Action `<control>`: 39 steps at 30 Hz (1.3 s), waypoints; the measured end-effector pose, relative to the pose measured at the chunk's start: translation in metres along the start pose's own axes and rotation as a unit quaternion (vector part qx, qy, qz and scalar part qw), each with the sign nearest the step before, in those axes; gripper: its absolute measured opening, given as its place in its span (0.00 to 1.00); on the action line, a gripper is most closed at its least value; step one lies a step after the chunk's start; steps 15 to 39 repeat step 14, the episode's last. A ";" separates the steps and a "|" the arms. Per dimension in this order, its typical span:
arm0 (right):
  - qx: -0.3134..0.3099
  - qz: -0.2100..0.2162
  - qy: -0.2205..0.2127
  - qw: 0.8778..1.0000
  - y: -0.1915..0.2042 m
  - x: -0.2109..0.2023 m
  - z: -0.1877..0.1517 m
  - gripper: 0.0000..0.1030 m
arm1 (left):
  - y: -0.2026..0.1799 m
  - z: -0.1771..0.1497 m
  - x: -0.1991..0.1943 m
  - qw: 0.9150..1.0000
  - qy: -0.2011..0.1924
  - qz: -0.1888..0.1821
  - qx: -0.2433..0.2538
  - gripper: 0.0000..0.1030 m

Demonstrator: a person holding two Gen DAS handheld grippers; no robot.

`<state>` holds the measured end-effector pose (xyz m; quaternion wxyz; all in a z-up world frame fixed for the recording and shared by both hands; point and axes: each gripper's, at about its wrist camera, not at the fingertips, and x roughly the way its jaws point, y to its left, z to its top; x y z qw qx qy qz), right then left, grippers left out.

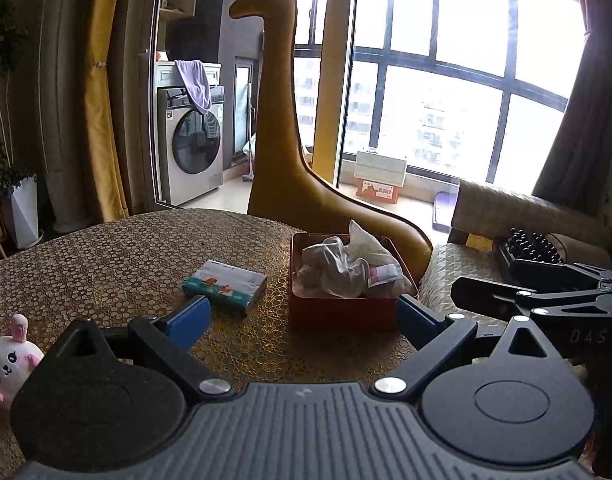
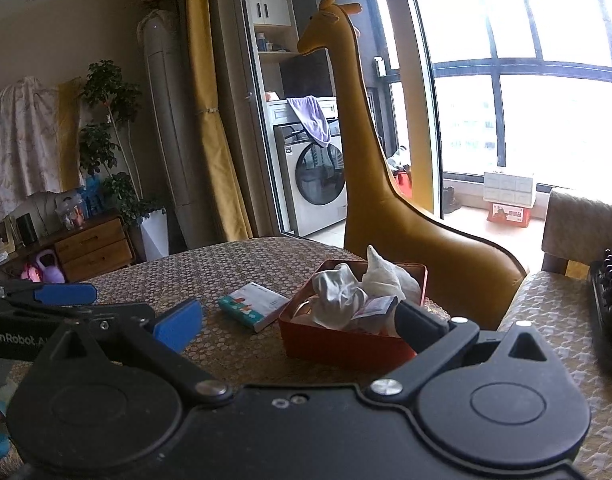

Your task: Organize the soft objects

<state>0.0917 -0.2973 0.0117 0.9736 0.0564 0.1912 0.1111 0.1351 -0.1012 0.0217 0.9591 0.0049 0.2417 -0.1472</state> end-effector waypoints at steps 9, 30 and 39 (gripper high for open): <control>0.001 0.003 0.003 1.000 0.001 0.002 -0.001 1.00 | 0.003 -0.002 0.000 1.000 -0.001 0.004 -0.003 0.96; 0.003 0.003 0.006 1.000 0.001 0.003 -0.001 1.00 | 0.006 -0.003 0.001 1.000 0.003 0.002 -0.012 0.96; 0.003 0.003 0.006 1.000 0.001 0.003 -0.001 1.00 | 0.006 -0.003 0.001 1.000 0.003 0.002 -0.012 0.96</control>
